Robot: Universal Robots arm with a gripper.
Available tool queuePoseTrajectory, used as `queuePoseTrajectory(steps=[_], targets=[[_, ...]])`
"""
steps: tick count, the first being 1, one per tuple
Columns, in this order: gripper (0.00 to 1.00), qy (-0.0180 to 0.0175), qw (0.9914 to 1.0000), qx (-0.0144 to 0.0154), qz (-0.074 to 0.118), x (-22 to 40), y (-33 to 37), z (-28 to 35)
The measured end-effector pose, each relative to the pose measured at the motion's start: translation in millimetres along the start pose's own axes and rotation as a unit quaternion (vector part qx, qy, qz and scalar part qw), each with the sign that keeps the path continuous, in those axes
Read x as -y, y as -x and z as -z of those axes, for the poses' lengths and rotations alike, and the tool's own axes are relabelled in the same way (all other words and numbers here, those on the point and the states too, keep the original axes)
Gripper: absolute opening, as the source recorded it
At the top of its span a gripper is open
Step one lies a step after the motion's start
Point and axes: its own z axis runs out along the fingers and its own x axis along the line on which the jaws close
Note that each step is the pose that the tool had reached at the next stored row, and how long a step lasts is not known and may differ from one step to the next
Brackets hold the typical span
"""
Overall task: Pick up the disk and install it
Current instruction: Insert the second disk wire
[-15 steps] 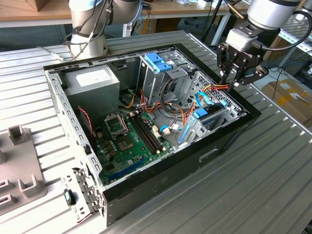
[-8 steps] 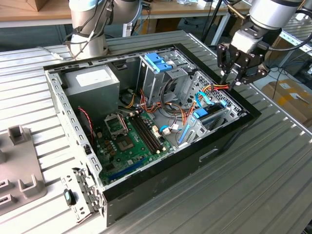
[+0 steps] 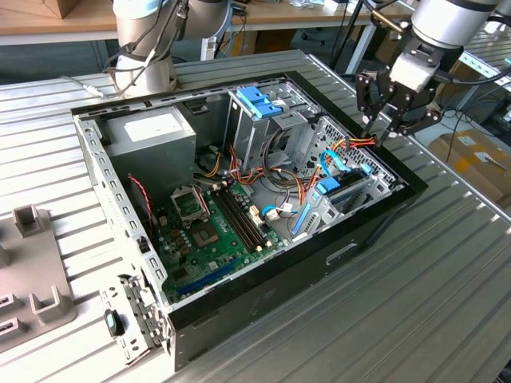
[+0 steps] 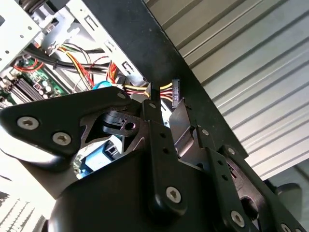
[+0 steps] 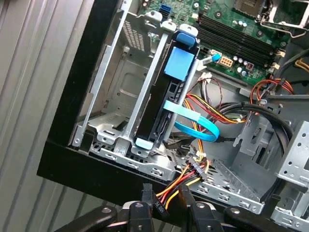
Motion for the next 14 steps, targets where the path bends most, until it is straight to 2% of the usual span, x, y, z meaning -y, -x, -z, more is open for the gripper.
queuePoseTrajectory(steps=[2, 5, 7, 13, 14], targets=[[0.36, 0.0016, 0.99965, 0.0025, 0.026, 0.7, -0.3, -0.1], [0.36, 0.0040, 0.99881, 0.0042, 0.048, 1.0, -0.5, -0.2], [0.36, 0.0063, 0.99862, 0.0049, 0.052, 1.1, -0.6, 0.7], [0.36, 0.0074, 0.99860, 0.0055, 0.052, 1.5, -0.5, 3.1], [0.36, 0.0075, 0.99837, 0.0058, 0.056, 2.3, -0.9, 3.0]])
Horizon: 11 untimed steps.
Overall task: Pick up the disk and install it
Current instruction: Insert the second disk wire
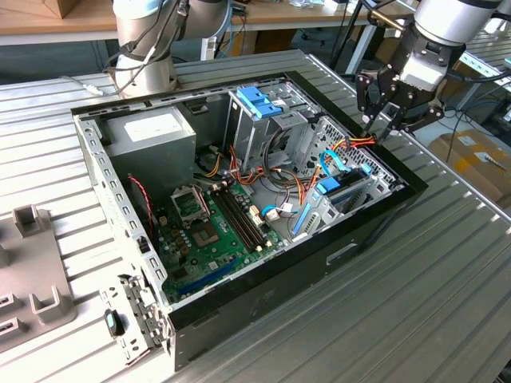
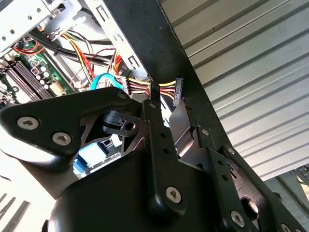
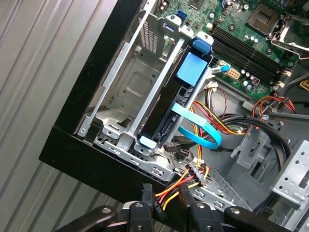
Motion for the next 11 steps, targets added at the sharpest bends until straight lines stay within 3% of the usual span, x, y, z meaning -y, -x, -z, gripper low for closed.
queuePoseTrajectory(steps=[1, 3, 5, 7, 9, 11], targets=[[0.36, 0.0000, 0.99986, 0.0014, 0.017, 0.7, -0.5, -0.6], [0.36, 0.0002, 0.99949, 0.0026, 0.032, 1.4, -0.9, -1.1], [0.36, 0.0009, 0.99782, 0.0053, 0.066, 3.2, -2.0, -2.5], [0.36, 0.0012, 0.99683, 0.0064, 0.079, 4.0, -2.5, -3.0], [0.36, 0.0018, 0.99492, 0.0083, 0.100, 5.2, -3.2, -3.9], [0.36, 0.0029, 0.99374, 0.0095, 0.111, 6.1, -3.7, -4.0]])
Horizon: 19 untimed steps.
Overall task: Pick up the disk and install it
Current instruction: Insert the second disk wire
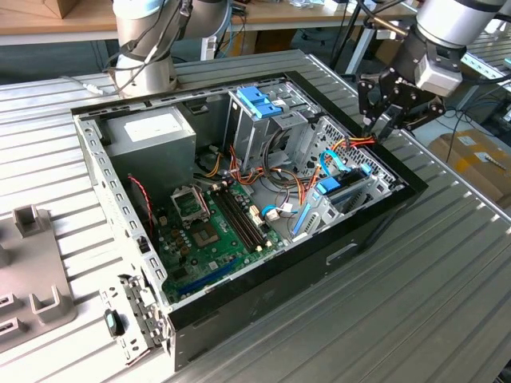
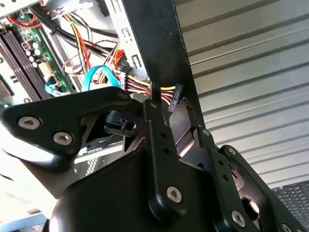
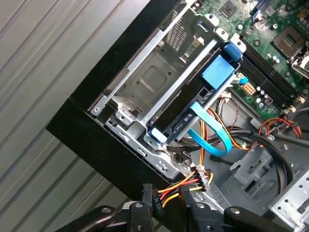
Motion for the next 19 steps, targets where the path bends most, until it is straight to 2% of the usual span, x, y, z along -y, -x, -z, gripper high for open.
queuePoseTrajectory(steps=[2, 5, 8, 10, 11, 13, 17, 18, 19], targets=[[0.36, 0.0014, 0.99991, 0.0021, 0.013, 0.8, -0.8, -0.2], [0.36, 0.0035, 0.99928, 0.0057, 0.037, 2.3, -2.2, -0.4], [0.36, 0.0094, 0.99904, 0.0102, 0.042, 3.3, -3.0, 0.6], [0.36, 0.0123, 0.99899, 0.0124, 0.041, 3.8, -3.2, 4.1], [0.36, 0.0158, 0.99886, 0.0158, 0.042, 4.8, -4.1, 6.4], [0.36, 0.0182, 0.99850, 0.0182, 0.048, 6.7, -5.7, 6.5], [0.36, 0.0222, 0.99712, 0.0226, 0.069, 9.6, -8.5, 5.7], [0.36, 0.0228, 0.99665, 0.0230, 0.075, 9.9, -8.6, 5.3], [0.36, 0.0236, 0.99575, 0.0231, 0.086, 9.8, -8.8, 4.6]])
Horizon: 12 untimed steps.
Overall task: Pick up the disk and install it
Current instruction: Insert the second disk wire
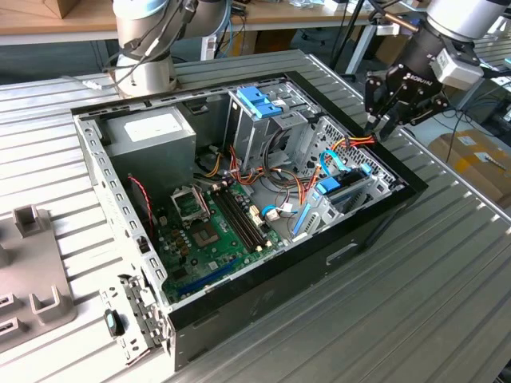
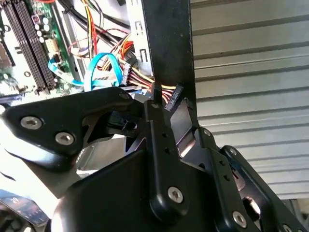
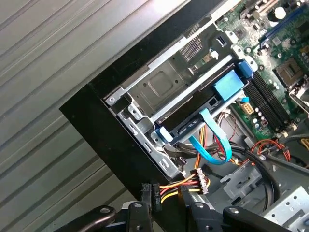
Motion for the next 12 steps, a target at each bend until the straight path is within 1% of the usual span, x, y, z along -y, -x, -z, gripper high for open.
queuePoseTrajectory(steps=[1, 2, 4, 6, 7, 8, 9, 12], targets=[[0.36, 0.0013, 0.99988, -0.0001, 0.015, 0.0, -0.1, -1.4], [0.36, 0.0022, 0.99955, 0.0002, 0.030, 0.0, -0.1, -2.4], [0.36, 0.0032, 0.99847, 0.0009, 0.055, -0.1, -0.3, -4.3], [0.36, 0.0040, 0.99750, 0.0012, 0.071, -0.2, -0.4, -5.4], [0.36, 0.0045, 0.99709, 0.0012, 0.076, 0.0, -0.8, -5.9], [0.36, 0.0046, 0.99702, 0.0012, 0.077, 0.4, -1.4, -6.2], [0.36, 0.0046, 0.99701, 0.0012, 0.077, 0.8, -2.0, -6.4], [0.36, 0.0045, 0.99705, 0.0012, 0.077, 2.0, -7.0, -6.7]])
